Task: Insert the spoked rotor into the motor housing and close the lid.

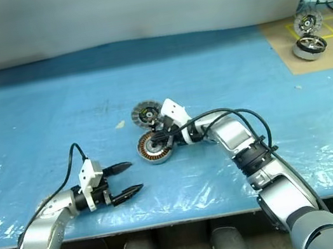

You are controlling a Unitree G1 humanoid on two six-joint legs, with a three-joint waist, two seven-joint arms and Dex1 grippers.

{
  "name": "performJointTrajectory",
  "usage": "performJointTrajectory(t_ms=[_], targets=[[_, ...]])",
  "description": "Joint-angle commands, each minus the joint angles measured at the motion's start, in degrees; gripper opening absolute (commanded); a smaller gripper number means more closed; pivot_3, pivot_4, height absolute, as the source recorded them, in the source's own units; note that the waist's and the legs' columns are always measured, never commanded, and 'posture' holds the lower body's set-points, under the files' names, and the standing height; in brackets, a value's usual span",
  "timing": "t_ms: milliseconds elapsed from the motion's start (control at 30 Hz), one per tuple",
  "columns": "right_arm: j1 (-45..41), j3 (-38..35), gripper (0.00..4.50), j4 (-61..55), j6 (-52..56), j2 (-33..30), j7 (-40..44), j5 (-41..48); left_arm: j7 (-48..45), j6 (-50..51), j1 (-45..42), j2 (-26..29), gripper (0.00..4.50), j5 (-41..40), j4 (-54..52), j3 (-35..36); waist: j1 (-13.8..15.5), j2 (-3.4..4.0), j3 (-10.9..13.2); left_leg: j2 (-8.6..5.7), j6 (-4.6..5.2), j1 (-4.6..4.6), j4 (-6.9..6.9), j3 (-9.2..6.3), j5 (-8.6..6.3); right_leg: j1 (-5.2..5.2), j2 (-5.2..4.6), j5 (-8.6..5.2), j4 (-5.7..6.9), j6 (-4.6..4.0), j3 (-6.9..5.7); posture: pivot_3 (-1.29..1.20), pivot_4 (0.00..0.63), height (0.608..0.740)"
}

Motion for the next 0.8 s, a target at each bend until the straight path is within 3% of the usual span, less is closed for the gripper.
performJointTrajectory(t_ms=[33, 200, 500, 800], targets=[[-0.2, 2.34, 0.25, 4.63, -3.79, 0.5, 0.28, -3.68, 0.18, -0.36, -0.62, 0.0, 4.5, 0.06, -0.08, 0.2, -0.03, 0.0, -0.01, 0.0, 0.0, 0.05, 0.0, 0.0, 0.0, 0.03, 0.0, 0.0, 0.01, 0.0, 0.01, 0.0, 0.15, 0.74], [0.84, 6.2, 0.25, 5.78, -7.9, 1.31, -1.23, -9.19, 0.02, -0.51, -0.62, 0.21, 4.5, 0.13, 0.27, 0.33, -0.17, -0.01, -0.03, 0.01, 0.0, 0.2, 0.02, 0.0, 0.0, 0.13, 0.0, 0.0, 0.06, -0.01, 0.02, 0.0, 0.15, 0.74], [-0.01, -6.12, 0.25, -4.33, 2.74, 4.45, 2.07, 4.73, -0.45, -1.14, 0.1, 0.35, 4.5, 0.41, 0.19, 0.01, 0.01, 0.01, -0.01, 0.0, 0.01, 0.02, 0.06, 0.0, 0.0, 0.0, 0.0, 0.0, 0.06, -0.01, 0.03, 0.0, 0.15, 0.74], [1.96, 2.1, 0.25, -1.0, -1.37, 2.86, 1.53, -3.37, -0.51, -1.49, 0.92, 0.28, 4.5, 0.29, -0.86, -0.35, 0.01, 0.01, -0.01, 0.04, 0.0, 0.04, 0.02, -0.01, 0.0, 0.01, 0.02, 0.0, 0.08, -0.01, -0.03, 0.0, 0.15, 0.74]])
